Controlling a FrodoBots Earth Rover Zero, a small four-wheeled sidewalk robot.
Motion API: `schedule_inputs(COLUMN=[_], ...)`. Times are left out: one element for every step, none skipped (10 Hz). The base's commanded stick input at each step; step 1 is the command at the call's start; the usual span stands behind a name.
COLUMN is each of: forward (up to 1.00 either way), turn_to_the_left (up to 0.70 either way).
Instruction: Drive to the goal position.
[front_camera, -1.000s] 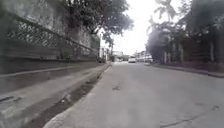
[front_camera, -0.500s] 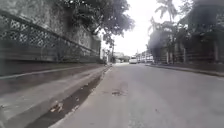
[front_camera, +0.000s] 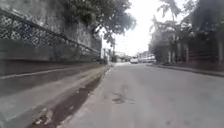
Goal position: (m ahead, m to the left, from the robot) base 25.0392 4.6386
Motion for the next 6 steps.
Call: schedule_inputs(forward=[0.70,0.70,0.70,0.70,0.70,0.70], turn_to_the_left=[-0.35,-0.35,-0.35,-0.35,-0.35,-0.35])
